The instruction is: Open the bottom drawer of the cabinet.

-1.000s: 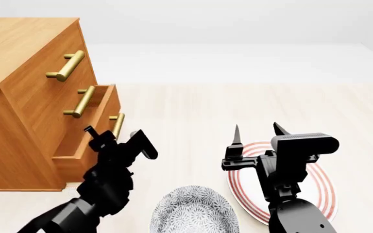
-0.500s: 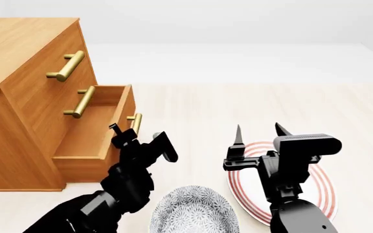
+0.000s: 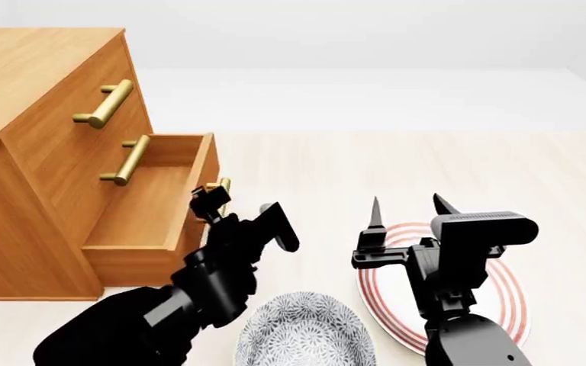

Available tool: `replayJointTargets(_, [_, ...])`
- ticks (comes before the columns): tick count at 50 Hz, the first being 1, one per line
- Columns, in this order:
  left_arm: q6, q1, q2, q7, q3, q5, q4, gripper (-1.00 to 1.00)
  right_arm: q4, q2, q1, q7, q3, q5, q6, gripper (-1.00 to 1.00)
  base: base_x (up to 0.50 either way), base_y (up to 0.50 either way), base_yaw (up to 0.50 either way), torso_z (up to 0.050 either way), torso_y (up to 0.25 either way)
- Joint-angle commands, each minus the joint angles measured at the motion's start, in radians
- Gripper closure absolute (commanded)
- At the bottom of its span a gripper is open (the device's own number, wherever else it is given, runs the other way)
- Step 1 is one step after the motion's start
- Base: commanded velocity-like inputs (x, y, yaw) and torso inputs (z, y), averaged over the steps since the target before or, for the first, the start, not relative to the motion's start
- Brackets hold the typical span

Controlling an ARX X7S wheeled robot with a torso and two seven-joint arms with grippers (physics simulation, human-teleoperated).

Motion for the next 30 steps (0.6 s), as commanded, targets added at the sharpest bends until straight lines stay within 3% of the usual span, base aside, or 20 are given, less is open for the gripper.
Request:
replayJointTargets(1, [0.008,-0.027,-0.006,-0.034,0.041,-0.073,0.073,-1.00,-0.001,0.003,0.001,0.002,0.003,0.010,-0.002,-1.00,0.00,0.00,0.00,0.000,0.000])
replayJointTargets(7, [-0.006,-0.035,-0.022,-0.049,0.034,-0.078,0.117,-1.00,0.003,0.004,-0.004,0.004,0.002,0.011,-0.008,-1.00,0.00,0.00,0.00,0.000,0.000])
replayJointTargets(10, [-0.032,-0.060,-0.071,-0.090,-0.013,-0.110,0.216,-1.00,0.000,0.006,-0.002,0.005,0.000,0.012,-0.005,-1.00,0.00,0.00,0.00,0.000,0.000])
replayJointTargets(16, [-0.078,-0.164,-0.207,-0.201,-0.204,-0.226,0.449,-1.00,0.005,0.007,0.001,0.007,-0.001,0.014,-0.008,-1.00,0.00,0.00,0.00,0.000,0.000])
replayJointTargets(21, [-0.084,-0.201,-0.263,-0.263,-0.313,-0.287,0.524,-1.00,0.004,0.008,0.003,0.009,-0.001,0.017,-0.007,-1.00,0.00,0.00,0.00,0.000,0.000])
replayJointTargets(23, [-0.068,-0.207,-0.294,-0.273,-0.417,-0.368,0.554,-1.00,0.004,0.008,0.003,0.009,-0.002,0.018,-0.007,-1.00,0.00,0.00,0.00,0.000,0.000])
replayJointTargets(25, [-0.048,-0.200,-0.302,-0.232,-0.511,-0.464,0.542,-1.00,0.008,0.008,0.006,0.010,-0.004,0.018,-0.008,-1.00,0.00,0.00,0.00,0.000,0.000])
replayJointTargets(30, [-0.040,-0.220,-0.259,-0.154,-0.586,-0.540,0.369,-1.00,-0.002,0.011,0.009,0.014,-0.006,0.020,-0.002,-1.00,0.00,0.00,0.00,0.000,0.000])
